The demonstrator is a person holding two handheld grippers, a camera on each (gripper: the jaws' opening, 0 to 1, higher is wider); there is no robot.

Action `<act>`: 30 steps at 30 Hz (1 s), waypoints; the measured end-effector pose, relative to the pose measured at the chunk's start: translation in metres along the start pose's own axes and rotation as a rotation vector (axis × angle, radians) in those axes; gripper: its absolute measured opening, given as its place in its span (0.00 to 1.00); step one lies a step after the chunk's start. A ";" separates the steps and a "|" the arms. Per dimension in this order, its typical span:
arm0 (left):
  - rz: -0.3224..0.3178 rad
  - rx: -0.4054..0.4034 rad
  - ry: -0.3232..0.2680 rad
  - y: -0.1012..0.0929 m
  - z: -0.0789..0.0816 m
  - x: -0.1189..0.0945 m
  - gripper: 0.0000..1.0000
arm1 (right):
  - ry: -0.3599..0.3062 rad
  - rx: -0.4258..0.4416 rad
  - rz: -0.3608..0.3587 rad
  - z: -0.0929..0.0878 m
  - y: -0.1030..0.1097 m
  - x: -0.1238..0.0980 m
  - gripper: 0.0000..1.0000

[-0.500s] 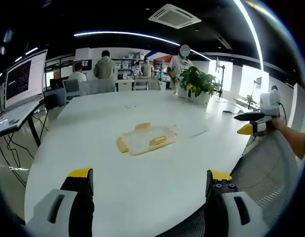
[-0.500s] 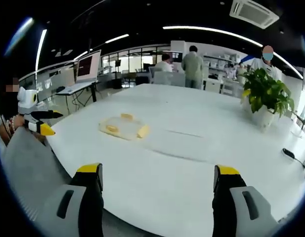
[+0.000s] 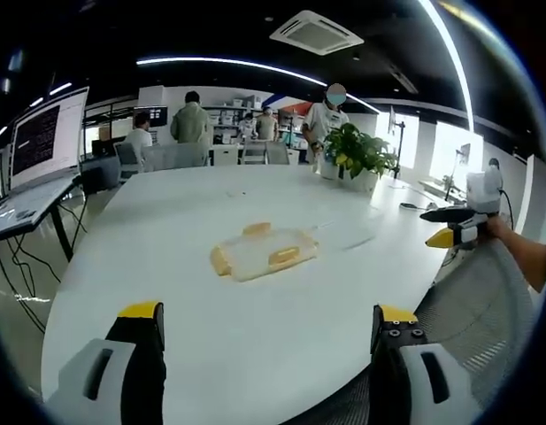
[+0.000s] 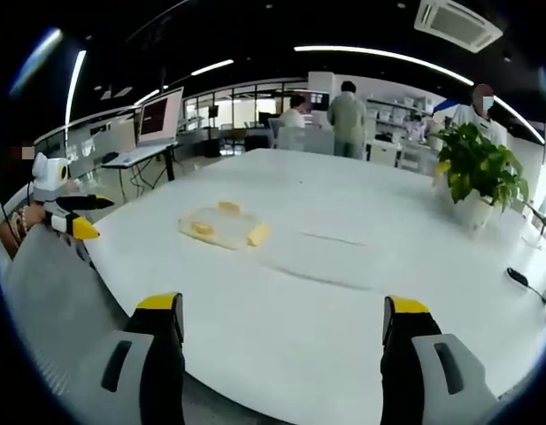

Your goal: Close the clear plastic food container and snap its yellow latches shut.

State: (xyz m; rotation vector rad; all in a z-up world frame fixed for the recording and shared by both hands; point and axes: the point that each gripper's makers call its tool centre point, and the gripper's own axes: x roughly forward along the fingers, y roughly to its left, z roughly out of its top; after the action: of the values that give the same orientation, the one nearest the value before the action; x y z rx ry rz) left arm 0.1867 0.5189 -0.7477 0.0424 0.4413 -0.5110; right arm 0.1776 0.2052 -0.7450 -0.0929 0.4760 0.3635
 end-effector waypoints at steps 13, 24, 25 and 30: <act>-0.007 -0.017 -0.010 -0.002 0.001 -0.001 0.94 | -0.007 -0.006 -0.003 0.000 -0.002 0.000 0.91; -0.057 -0.061 -0.046 -0.009 0.007 -0.002 0.98 | -0.003 -0.007 0.009 -0.001 -0.001 0.000 0.91; -0.057 -0.062 -0.044 -0.009 0.007 -0.001 0.98 | -0.005 -0.003 0.010 -0.001 -0.001 0.000 0.91; -0.052 -0.039 -0.024 -0.010 0.004 -0.001 0.98 | -0.003 0.000 0.014 -0.001 -0.001 0.000 0.91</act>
State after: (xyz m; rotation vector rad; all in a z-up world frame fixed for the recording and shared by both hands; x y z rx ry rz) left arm 0.1829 0.5100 -0.7435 -0.0124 0.4294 -0.5540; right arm 0.1771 0.2043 -0.7459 -0.0894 0.4740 0.3769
